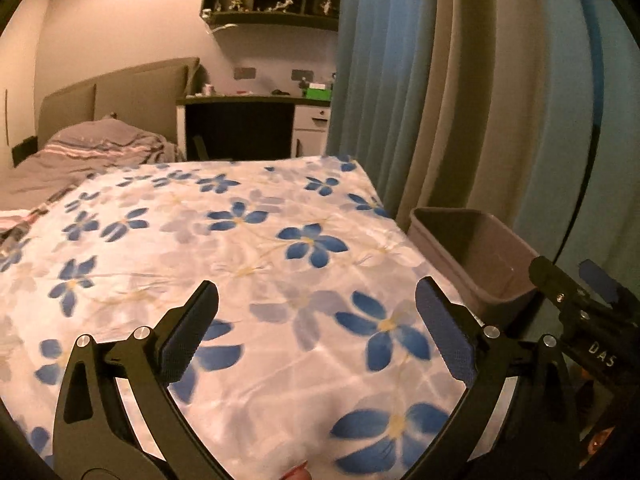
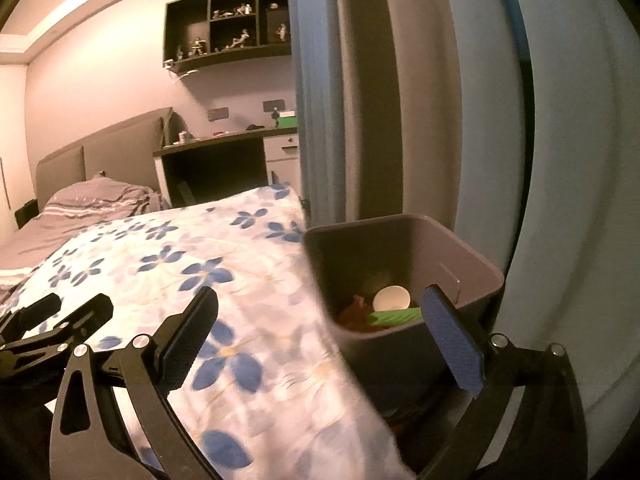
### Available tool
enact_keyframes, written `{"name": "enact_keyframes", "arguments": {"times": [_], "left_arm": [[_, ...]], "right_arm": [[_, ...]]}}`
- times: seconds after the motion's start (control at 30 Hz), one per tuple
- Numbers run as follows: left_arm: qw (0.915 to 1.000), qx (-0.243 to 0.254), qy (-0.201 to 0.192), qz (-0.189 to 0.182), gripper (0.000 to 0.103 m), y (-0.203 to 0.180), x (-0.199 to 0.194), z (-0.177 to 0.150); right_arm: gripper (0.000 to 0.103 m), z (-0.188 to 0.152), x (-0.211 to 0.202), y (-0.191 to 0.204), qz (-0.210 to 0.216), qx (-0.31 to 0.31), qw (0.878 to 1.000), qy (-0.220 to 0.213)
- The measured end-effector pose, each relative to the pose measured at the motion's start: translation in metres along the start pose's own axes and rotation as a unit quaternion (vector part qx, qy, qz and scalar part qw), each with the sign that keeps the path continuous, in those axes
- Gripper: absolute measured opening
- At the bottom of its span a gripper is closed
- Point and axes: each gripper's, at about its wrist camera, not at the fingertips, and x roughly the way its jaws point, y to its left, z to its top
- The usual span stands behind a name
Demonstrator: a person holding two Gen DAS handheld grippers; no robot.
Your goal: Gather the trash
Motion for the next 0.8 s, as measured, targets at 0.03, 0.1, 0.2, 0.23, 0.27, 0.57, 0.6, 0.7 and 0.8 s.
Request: {"name": "enact_keyframes", "arguments": {"times": [0.03, 0.1, 0.2, 0.23, 0.27, 0.57, 0.6, 0.7, 0.8], "left_arm": [[1.0, 0.0, -0.003, 0.003, 0.097, 0.004, -0.005, -0.002], [0.9999, -0.002, -0.008, 0.01, 0.097, 0.013, -0.018, -0.006], [0.9997, -0.001, -0.017, 0.018, 0.097, 0.024, -0.035, -0.011], [0.9996, 0.001, -0.02, 0.022, 0.097, 0.027, -0.04, -0.012], [0.9993, 0.004, -0.024, 0.028, 0.097, 0.029, -0.046, -0.013], [0.9989, 0.0, -0.033, 0.034, 0.097, 0.047, -0.069, -0.021], [0.9989, -0.002, -0.032, 0.034, 0.097, 0.049, -0.071, -0.021], [0.9988, -0.004, -0.035, 0.033, 0.097, 0.053, -0.076, -0.022], [0.9986, -0.002, -0.039, 0.035, 0.097, 0.053, -0.082, -0.023]], "right_arm": [[0.097, 0.0, -0.003, 0.003, 0.002, -0.001, 1.0, -0.001], [0.097, -0.003, -0.014, 0.011, 0.004, -0.002, 1.0, -0.004], [0.097, -0.005, -0.028, 0.022, 0.005, -0.007, 1.0, -0.012], [0.097, -0.005, -0.032, 0.025, 0.005, -0.008, 1.0, -0.014], [0.097, -0.006, -0.036, 0.028, 0.006, -0.01, 1.0, -0.016], [0.097, -0.016, -0.059, 0.052, 0.011, -0.024, 0.999, -0.021], [0.097, -0.016, -0.06, 0.053, 0.011, -0.026, 0.999, -0.021], [0.097, -0.018, -0.064, 0.056, 0.012, -0.028, 0.999, -0.023], [0.097, -0.018, -0.066, 0.057, 0.012, -0.027, 0.999, -0.025]]}}
